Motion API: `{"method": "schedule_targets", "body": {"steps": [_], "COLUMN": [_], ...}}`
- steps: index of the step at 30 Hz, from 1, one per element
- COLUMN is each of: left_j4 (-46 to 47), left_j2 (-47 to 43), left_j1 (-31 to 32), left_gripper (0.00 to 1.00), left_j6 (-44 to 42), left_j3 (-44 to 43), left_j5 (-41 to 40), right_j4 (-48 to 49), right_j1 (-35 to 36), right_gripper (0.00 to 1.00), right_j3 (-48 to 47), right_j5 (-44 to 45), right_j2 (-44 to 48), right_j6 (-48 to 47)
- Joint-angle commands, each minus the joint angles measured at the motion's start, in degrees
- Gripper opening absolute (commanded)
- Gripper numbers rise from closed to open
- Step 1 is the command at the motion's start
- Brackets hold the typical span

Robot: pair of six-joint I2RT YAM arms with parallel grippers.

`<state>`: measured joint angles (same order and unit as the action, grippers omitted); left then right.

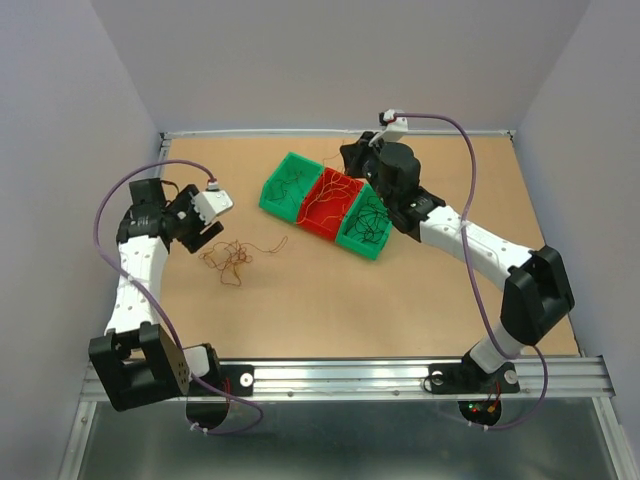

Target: Untangle the cables

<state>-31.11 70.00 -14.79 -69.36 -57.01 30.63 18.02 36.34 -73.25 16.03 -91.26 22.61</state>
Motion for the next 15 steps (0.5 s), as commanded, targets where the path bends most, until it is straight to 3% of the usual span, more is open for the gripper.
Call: {"method": "schedule_targets", "body": {"steps": [1,6,15], "left_j4": [-0.53,8.68,19.14], "left_j2": [-1.88,-0.66,11.02], "left_j1": [7.12,22.39,31.12], "left_gripper": [0.79,0.79,0.84], "left_j6": [5.63,14.24,21.98], "left_j3": [-2.66,1.19,3.84], "left_j5": [4.35,-3.11,-5.23], "right_j4": [1.93,1.84,2.46], "right_j1": [-0.39,-0.30,-0.30], "right_gripper": [0.01,0.01,0.01], "right_j3": [-4.53,-4.36,-3.30], "right_j5": [-3.29,-3.55,-3.55], "right_j2": [-0.93,-0.50,1.17], "right_j6": [1.12,1.12,0.94]}}
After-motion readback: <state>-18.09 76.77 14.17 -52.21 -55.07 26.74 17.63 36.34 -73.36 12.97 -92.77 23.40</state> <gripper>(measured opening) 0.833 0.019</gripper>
